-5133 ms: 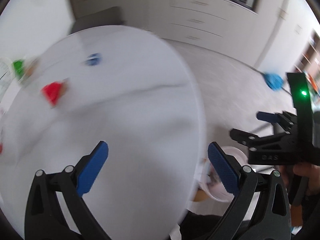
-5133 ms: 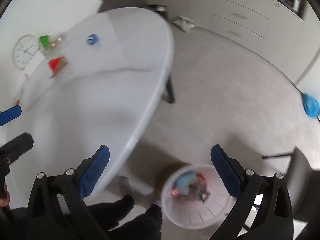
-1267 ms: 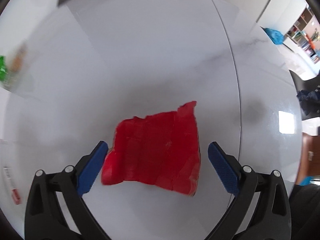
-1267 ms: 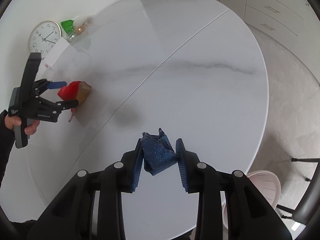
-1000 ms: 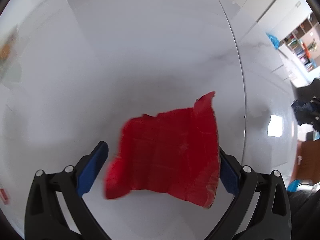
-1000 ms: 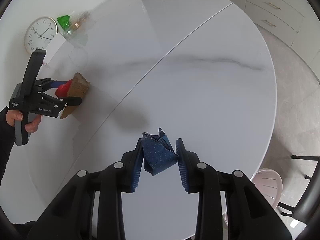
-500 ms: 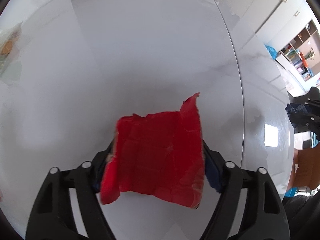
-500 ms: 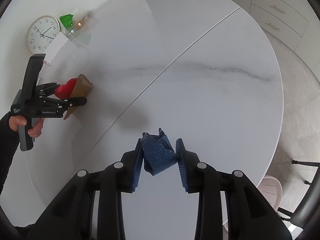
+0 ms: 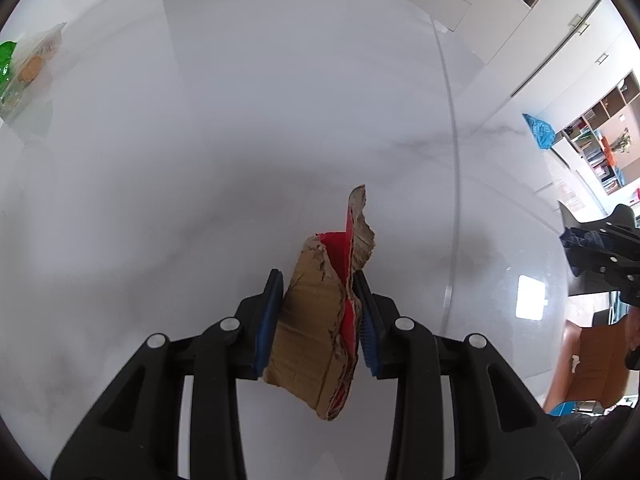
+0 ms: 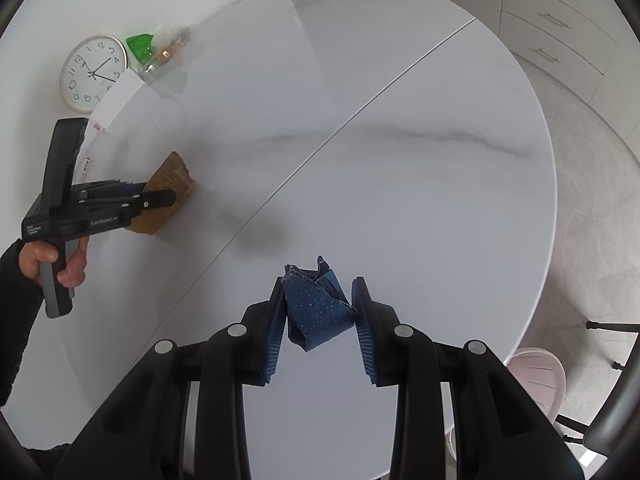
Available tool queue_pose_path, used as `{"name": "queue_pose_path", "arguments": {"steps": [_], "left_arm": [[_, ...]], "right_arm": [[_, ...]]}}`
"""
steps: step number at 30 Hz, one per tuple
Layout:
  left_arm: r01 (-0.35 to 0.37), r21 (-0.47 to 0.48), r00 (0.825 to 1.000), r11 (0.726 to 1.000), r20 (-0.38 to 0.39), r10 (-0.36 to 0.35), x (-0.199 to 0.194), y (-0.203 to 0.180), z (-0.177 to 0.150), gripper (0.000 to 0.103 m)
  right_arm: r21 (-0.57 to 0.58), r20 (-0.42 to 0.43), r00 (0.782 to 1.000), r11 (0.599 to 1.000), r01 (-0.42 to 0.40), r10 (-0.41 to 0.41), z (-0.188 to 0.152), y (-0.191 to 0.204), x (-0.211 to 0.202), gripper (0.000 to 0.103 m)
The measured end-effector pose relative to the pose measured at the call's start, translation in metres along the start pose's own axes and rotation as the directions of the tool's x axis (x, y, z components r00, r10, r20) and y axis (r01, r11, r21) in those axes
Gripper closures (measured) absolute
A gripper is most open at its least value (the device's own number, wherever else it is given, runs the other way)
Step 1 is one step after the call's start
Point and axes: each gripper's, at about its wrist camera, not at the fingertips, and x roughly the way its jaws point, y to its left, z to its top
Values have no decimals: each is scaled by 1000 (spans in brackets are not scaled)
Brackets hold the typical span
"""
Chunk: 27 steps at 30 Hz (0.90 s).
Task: Collect trash
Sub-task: 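Carry the red paper and blue wrapper to the white bin and open both grippers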
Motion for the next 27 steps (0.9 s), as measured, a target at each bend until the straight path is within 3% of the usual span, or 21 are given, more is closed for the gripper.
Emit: {"name": "queue_pose_path", "arguments": {"steps": [9, 15, 20, 27], "left_arm": [[-15, 61, 1000, 998, 28, 13, -41, -83, -11, 68], [47, 141, 998, 989, 31, -52, -50, -181, -15, 68], [144, 240, 989, 960, -16, -145, -41, -273, -17, 68], [226, 400, 974, 888, -80, -211, -18, -391, -26, 68]], "right_arm": [[62, 39, 999, 998, 33, -35, -24, -35, -40, 70], [155, 71, 989, 981, 119, -131, -67, -89, -84, 70], [257, 64, 979, 951, 171, -193, -117, -137, -113, 70], [388, 40, 961, 891, 237, -273, -186, -203, -150, 70]]}}
